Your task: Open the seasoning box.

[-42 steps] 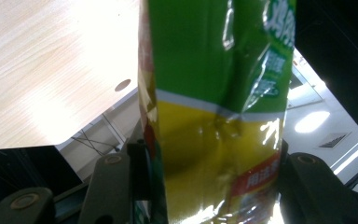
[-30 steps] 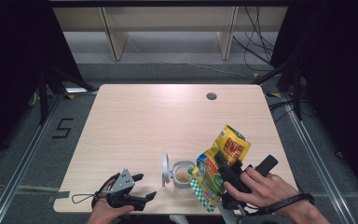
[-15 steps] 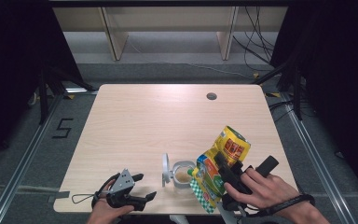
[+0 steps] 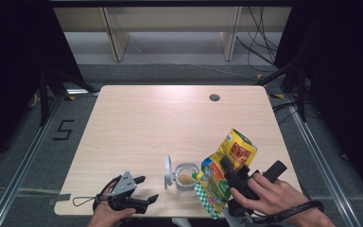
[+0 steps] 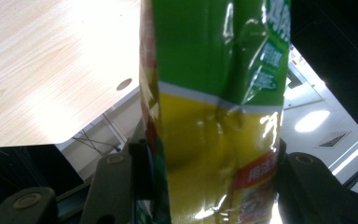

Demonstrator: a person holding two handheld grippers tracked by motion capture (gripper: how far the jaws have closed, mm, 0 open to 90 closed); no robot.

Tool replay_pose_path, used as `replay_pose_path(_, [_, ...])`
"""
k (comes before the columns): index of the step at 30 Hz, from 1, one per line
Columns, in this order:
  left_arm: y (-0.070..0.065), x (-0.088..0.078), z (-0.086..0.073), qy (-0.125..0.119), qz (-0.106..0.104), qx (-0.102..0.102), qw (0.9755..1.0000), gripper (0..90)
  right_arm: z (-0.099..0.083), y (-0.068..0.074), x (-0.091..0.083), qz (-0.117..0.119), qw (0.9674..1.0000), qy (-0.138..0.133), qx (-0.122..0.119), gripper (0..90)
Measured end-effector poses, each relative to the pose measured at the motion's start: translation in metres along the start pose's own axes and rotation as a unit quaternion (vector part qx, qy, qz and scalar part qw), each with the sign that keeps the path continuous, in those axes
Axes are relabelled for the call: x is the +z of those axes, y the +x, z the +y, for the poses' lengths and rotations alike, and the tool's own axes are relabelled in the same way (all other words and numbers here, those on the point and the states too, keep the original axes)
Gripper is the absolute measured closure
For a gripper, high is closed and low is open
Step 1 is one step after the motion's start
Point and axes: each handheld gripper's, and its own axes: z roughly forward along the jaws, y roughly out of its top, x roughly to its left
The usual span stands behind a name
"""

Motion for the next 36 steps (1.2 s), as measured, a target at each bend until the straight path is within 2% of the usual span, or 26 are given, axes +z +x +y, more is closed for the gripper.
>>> replay_pose_path(3, [0.0004, 0.0008, -0.0002, -0.002, -0.005, -0.001, 1.0000, 19.9, -0.0008, 0.0003, -0.0025, -0.007, 1.0000, 0.004, 0.004, 55.2])
replay_pose_path(6, [0.0003, 0.0009, -0.0002, -0.002, -0.005, -0.001, 1.0000, 20.0, -0.0018, 0.0006, -0.0032, -0.002, 1.0000, 0.004, -0.002, 55.4])
replay_pose_path(9, [0.0023, 0.0004, 0.0000, 0.009, -0.002, 0.011, 0.9999, 19.9, -0.0020, 0.0017, -0.0040, -0.004, 1.0000, 0.005, 0.002, 55.4])
replay_pose_path(15, [0.0022, 0.0001, 0.0000, 0.010, -0.002, 0.013, 0.9999, 20.0, -0.0022, 0.0024, -0.0046, -0.003, 1.0000, 0.003, 0.003, 55.6])
replay_pose_path(18, [0.0021, 0.0002, -0.0002, 0.008, 0.001, 0.011, 0.9999, 20.0, -0.0016, 0.0035, -0.0051, -0.002, 1.0000, 0.003, 0.000, 55.6])
replay_pose_path(19, [0.0009, 0.0008, -0.0004, 0.001, -0.005, 0.002, 1.0000, 20.1, -0.0017, 0.0037, -0.0055, -0.002, 1.0000, 0.003, 0.001, 55.6])
replay_pose_path(20, [0.0012, 0.0009, -0.0004, 0.002, -0.008, 0.002, 1.0000, 20.1, -0.0019, 0.0037, -0.0066, -0.004, 1.0000, 0.002, 0.007, 55.7])
replay_pose_path(22, [0.0007, 0.0026, -0.0011, -0.007, -0.005, -0.001, 1.0000, 20.0, -0.0016, 0.0036, -0.0075, -0.005, 1.0000, 0.001, 0.006, 55.7])
replay_pose_path(24, [0.0006, 0.0024, -0.0010, -0.006, -0.002, 0.002, 1.0000, 20.0, -0.0012, 0.0038, -0.0082, -0.006, 1.0000, 0.002, 0.007, 55.8])
replay_pose_path(25, [0.0019, 0.0020, -0.0004, -0.006, -0.002, 0.014, 0.9999, 20.1, -0.0011, 0.0036, -0.0083, -0.007, 1.0000, 0.002, 0.007, 55.8])
replay_pose_path(26, [0.0020, 0.0017, -0.0003, -0.004, -0.002, 0.015, 0.9999, 20.1, -0.0010, 0.0033, -0.0082, -0.007, 1.0000, 0.001, 0.006, 55.9])
replay_pose_path(27, [0.0010, 0.0021, -0.0009, -0.004, -0.006, 0.000, 1.0000, 20.1, -0.0008, 0.0032, -0.0081, -0.008, 0.9999, 0.000, 0.006, 55.9])
replay_pose_path(29, [0.0015, 0.0012, -0.0005, -0.002, -0.005, 0.004, 1.0000, 20.1, -0.0008, 0.0030, -0.0083, -0.008, 0.9999, -0.001, 0.006, 56.0])
replay_pose_path(30, [0.0030, 0.0008, 0.0000, 0.000, -0.003, 0.015, 0.9999, 20.0, -0.0008, 0.0029, -0.0085, -0.009, 0.9999, 0.000, 0.007, 56.0])
replay_pose_path(32, [0.0027, 0.0009, -0.0001, 0.000, 0.000, 0.015, 0.9999, 20.1, -0.0003, 0.0025, -0.0085, -0.007, 1.0000, -0.002, 0.003, 56.0])
replay_pose_path(34, [0.0028, 0.0010, 0.0001, 0.002, -0.007, 0.014, 0.9999, 20.0, 0.0003, 0.0023, -0.0091, -0.008, 0.9999, -0.002, 0.010, 56.0])
replay_pose_path(35, [0.0012, 0.0016, -0.0006, 0.001, -0.007, 0.001, 1.0000, 20.1, 0.0011, 0.0017, -0.0097, -0.011, 0.9999, -0.003, 0.010, 56.1])
replay_pose_path(36, [0.0014, 0.0016, -0.0005, 0.001, -0.006, 0.005, 1.0000, 20.0, 0.0017, 0.0015, -0.0100, -0.012, 0.9999, -0.005, 0.012, 56.1])
